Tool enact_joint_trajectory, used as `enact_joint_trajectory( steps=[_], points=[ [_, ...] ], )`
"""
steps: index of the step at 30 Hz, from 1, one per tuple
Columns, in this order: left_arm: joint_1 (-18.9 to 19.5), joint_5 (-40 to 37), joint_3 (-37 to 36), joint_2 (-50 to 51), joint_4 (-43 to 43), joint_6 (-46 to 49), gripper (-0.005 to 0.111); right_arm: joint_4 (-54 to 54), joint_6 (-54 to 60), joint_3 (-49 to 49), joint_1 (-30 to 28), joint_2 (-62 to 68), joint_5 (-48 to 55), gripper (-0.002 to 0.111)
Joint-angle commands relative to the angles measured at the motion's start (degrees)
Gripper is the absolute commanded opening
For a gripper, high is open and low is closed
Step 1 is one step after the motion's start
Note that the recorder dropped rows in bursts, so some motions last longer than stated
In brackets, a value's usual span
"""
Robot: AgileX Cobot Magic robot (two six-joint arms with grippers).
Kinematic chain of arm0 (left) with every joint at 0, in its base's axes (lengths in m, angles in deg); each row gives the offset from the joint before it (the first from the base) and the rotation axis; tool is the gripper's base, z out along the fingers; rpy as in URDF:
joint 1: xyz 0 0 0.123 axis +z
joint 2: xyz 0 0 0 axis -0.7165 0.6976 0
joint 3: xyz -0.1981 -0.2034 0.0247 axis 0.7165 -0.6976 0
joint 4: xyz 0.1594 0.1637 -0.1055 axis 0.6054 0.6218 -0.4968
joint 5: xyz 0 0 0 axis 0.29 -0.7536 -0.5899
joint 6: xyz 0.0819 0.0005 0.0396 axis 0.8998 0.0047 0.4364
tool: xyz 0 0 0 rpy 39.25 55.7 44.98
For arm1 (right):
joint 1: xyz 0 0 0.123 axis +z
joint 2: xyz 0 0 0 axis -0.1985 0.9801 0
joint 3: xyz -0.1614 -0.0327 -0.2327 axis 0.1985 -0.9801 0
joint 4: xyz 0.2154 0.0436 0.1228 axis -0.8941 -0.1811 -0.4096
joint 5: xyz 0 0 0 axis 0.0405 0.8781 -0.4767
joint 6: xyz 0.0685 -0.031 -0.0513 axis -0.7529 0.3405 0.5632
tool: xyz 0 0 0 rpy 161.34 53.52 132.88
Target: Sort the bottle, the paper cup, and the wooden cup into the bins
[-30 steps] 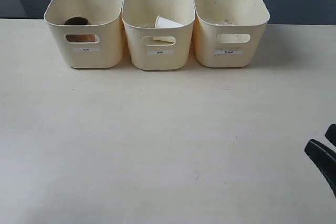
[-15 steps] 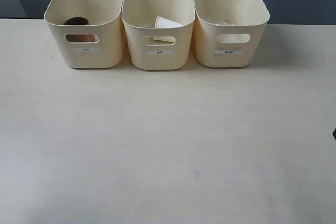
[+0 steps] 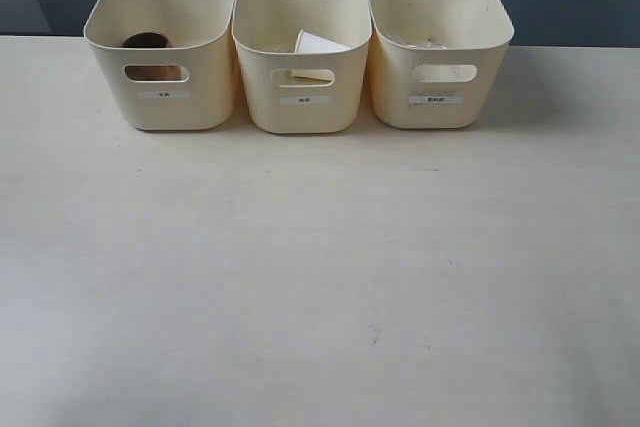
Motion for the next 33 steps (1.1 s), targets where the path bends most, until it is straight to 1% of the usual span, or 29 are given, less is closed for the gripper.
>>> enact_joint_trajectory(
  steps=[1,15,17,21,33],
  points=[
    [-0.2,0.3,-0.1,-0.3,0.0,-0.1,0.0,0.1,0.2,-0.1,-1.7,-0.4,-0.2,0.043],
    [-0.2,0.3,-0.1,-0.3,0.0,-0.1,0.0,-0.2,0.2,-0.1,-1.7,-0.4,-0.3,0.043],
    [-0.2,0.4,-0.1,-0.3,0.0,-0.1,0.0,0.3,2.4,-0.1,-1.7,-0.4,-0.3,0.043],
    [-0.2,0.3,-0.1,-0.3,0.0,-0.1,0.0,0.3,11.4,-0.1,-1.5,-0.4,-0.8,0.043],
    [-0.2,0.3,-0.1,-0.3,0.0,-0.1,0.0,0.2,19.7,-0.1,-1.5,-0.4,-1.0,0.043]
  ],
)
